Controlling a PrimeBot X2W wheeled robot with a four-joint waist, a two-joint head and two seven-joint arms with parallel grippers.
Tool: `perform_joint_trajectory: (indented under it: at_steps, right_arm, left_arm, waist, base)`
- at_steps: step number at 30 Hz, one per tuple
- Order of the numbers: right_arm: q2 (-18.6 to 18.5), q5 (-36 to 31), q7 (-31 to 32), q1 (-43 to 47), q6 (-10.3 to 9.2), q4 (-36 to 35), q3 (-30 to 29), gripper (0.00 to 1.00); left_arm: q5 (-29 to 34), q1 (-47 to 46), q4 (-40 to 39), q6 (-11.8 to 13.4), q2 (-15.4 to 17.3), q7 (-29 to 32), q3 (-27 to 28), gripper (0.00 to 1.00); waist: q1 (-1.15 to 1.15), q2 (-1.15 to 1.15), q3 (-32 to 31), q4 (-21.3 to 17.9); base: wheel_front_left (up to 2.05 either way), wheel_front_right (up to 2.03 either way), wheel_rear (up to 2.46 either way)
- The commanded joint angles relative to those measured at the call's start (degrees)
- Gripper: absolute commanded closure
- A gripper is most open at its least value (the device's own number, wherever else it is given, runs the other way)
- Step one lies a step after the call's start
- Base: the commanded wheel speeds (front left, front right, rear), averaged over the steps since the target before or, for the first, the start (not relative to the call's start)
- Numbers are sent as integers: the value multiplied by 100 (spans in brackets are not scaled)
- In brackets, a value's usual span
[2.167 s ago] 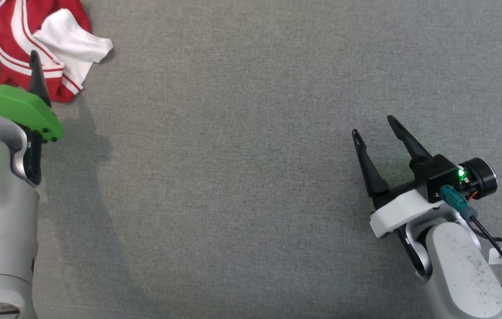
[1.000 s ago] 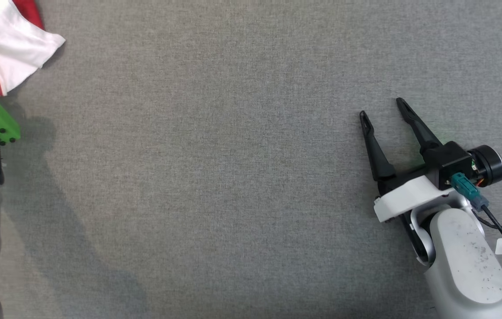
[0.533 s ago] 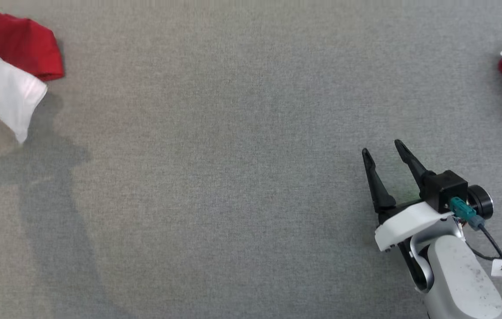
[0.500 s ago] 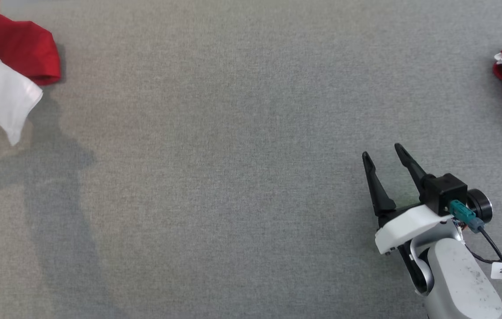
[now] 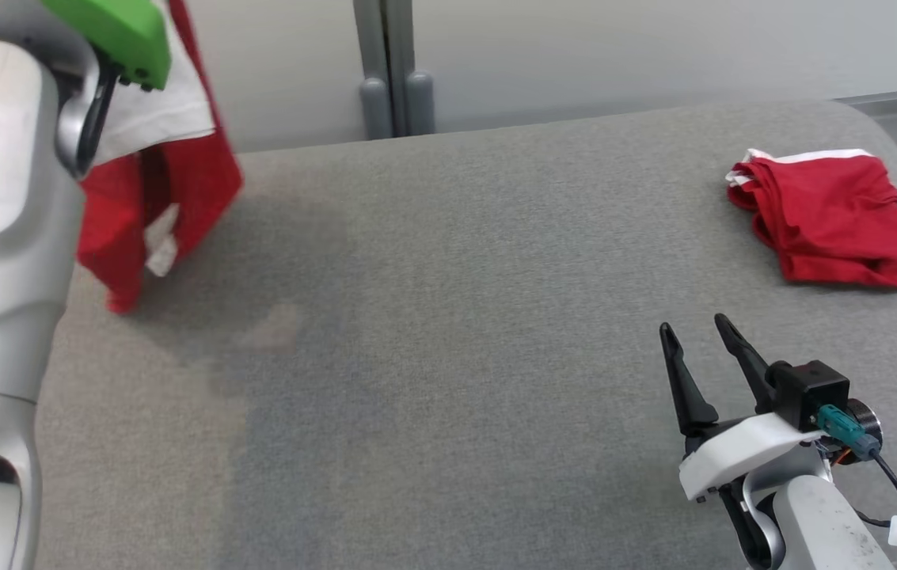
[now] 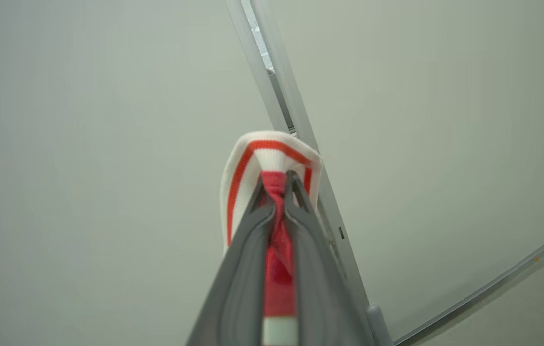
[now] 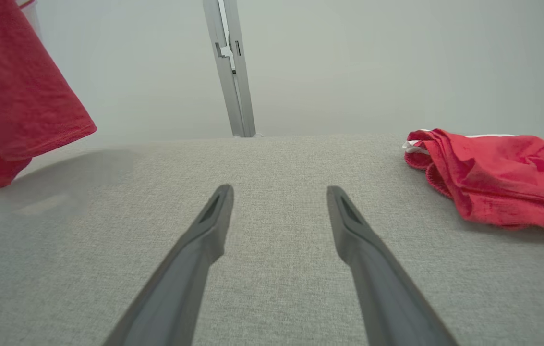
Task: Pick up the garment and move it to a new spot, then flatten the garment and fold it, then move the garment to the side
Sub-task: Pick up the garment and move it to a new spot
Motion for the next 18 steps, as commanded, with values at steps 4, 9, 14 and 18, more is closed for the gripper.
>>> perform_joint_trajectory:
  at_steps: [4,9,14,18]
  right_arm:
    - [-22,113,-10,64,-9,-49,33,0]
    - [-22,122,-10,67,-9,-79,-33,0]
    - [-22,58,-11,92,-9,-114,-194,0]
    - [-21,10,-11,101,-9,-138,-315,0]
  left_arm:
    - [-419,-281,-487,-19,-248,151,-11,100]
    - [-702,-9,-702,91,-488,316,74,100]
    - [-1117,930,-623,208,-577,312,219,100]
    - [-1408,1955,-271,336,-555,209,351,100]
  waist:
    - [0,0,-360,-585]
    - [0,0,-290,-658]
    - [0,0,-184,-665]
    - [0,0,-53,-641]
  base:
    - [0,0,0]
    - [0,0,0]
    - [0,0,0]
    - [0,0,0]
